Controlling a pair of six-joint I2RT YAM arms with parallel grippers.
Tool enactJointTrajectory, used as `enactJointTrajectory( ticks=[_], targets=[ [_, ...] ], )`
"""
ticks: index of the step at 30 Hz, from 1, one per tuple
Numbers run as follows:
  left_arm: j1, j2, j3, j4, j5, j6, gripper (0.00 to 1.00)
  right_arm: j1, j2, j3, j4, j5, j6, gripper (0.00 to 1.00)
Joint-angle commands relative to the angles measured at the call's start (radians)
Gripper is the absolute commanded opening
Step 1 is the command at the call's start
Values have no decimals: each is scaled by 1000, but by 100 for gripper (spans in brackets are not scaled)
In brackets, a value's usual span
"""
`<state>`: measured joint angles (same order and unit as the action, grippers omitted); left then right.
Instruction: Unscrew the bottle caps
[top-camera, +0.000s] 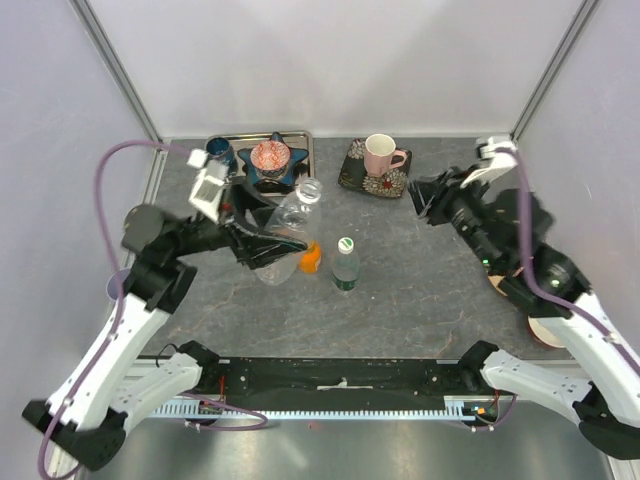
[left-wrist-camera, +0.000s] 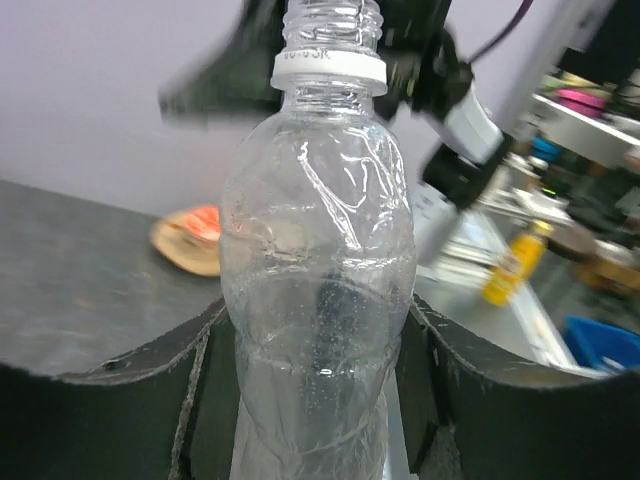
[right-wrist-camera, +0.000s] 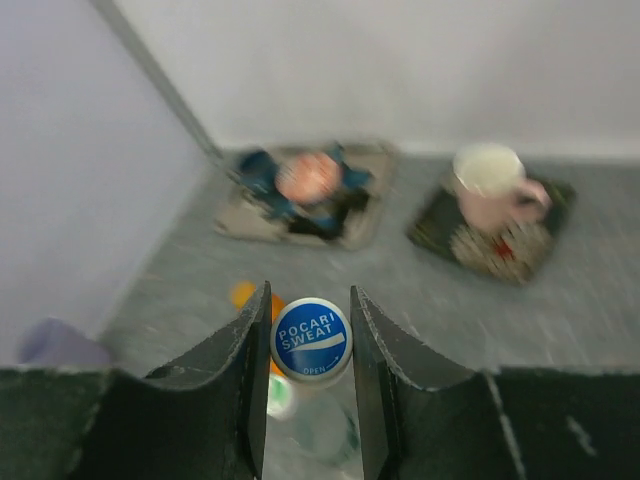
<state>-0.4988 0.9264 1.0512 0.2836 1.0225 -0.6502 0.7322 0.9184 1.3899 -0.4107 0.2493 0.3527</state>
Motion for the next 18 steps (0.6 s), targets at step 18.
enactJointTrajectory(
  ticks=[18],
  targets=[
    [2,-290,-151,-245,-453,299,37,-168,243,-749,208,31,242,0]
  ],
)
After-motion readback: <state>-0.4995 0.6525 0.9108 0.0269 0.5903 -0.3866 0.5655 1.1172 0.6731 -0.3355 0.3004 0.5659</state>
